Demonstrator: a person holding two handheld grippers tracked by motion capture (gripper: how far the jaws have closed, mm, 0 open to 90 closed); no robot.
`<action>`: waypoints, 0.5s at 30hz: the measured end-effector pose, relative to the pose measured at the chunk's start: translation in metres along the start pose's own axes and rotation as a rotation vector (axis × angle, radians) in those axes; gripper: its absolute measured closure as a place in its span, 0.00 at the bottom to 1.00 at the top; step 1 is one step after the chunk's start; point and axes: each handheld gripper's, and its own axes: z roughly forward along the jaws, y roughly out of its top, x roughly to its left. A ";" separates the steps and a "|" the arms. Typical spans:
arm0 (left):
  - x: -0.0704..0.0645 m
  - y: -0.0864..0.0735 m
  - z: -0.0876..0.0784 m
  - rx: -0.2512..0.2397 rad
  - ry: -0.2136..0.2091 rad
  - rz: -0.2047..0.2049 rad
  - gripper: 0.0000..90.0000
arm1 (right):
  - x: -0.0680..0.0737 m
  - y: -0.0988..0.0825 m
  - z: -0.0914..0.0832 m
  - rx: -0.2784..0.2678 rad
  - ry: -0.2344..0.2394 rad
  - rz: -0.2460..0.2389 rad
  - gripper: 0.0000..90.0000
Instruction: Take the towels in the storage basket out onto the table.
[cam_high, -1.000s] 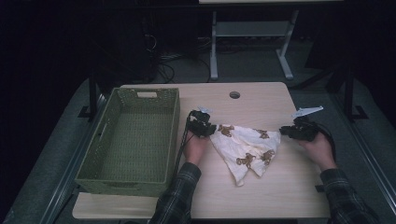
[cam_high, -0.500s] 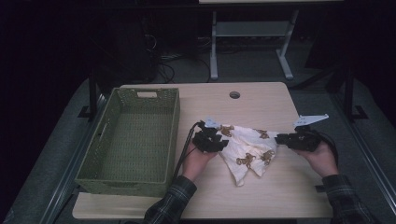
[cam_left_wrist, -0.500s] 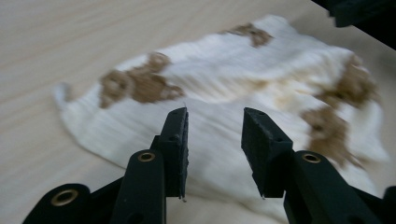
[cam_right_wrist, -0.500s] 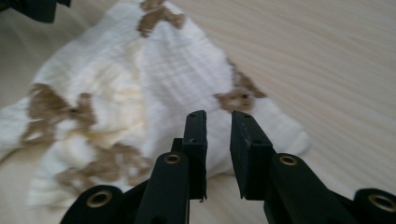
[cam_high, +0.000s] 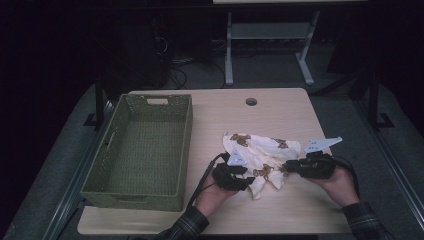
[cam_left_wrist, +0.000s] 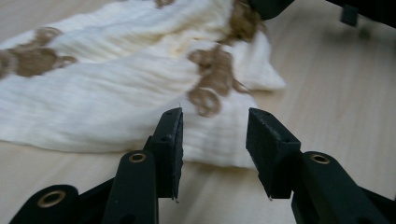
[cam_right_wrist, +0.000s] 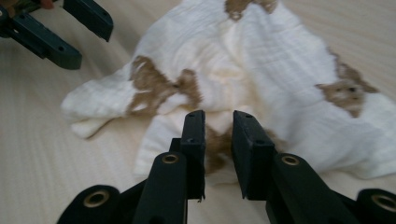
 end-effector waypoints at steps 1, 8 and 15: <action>-0.004 -0.001 0.001 0.004 -0.003 0.007 0.61 | 0.003 0.000 0.001 0.002 0.005 -0.004 0.82; -0.024 -0.003 0.014 0.047 0.003 0.082 0.60 | 0.025 -0.004 0.011 0.024 0.032 -0.040 0.78; -0.022 -0.011 0.028 0.096 0.026 0.067 0.68 | 0.031 -0.004 0.027 0.083 0.052 -0.061 0.76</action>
